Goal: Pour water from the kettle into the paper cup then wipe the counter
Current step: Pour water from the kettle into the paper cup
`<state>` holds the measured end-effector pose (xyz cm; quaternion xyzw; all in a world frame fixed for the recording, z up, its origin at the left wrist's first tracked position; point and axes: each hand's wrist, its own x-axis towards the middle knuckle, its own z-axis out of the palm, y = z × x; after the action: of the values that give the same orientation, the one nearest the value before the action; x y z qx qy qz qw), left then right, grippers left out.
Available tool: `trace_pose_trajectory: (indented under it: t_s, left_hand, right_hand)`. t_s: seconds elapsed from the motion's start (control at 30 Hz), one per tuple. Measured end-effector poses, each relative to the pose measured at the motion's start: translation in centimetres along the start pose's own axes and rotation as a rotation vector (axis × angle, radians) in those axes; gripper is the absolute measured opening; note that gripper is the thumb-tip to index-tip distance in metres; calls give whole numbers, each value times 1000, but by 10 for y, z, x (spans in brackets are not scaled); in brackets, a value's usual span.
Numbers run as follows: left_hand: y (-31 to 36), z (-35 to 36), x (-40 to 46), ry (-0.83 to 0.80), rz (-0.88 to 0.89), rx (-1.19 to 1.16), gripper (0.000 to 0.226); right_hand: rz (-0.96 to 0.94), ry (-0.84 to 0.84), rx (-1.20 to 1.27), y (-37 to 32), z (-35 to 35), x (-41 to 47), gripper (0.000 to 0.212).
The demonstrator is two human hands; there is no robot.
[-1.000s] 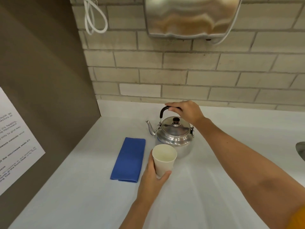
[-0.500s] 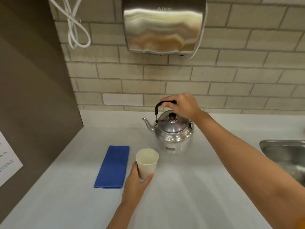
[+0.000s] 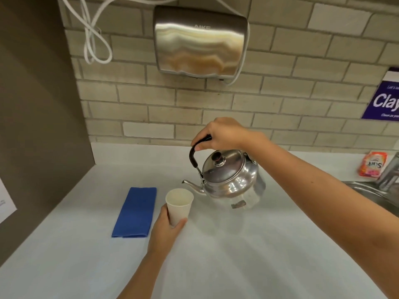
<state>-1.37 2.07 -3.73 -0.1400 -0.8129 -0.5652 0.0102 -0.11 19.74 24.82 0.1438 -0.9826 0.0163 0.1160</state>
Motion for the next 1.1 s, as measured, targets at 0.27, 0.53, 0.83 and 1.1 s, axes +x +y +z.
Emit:
trace_pose_trajectory:
  t_s: [0.27, 0.53, 0.83, 1.1]
  left_hand:
    - [2, -1, -3, -15, 5, -38, 68]
    - [4, -2, -3, -22, -12, -58, 69]
    - [5, -2, -3, -19, -18, -42, 68]
    - [5, -2, -3, -24, -30, -28, 69]
  right_hand:
    - [-154, -98, -196, -22, 3, 1, 20]
    - [-170, -134, -258, -28, 4, 4, 22]
    - [-194, -136, -282, -31, 4, 4, 22]
    - [-203, -115, -287, -31, 4, 3, 23]
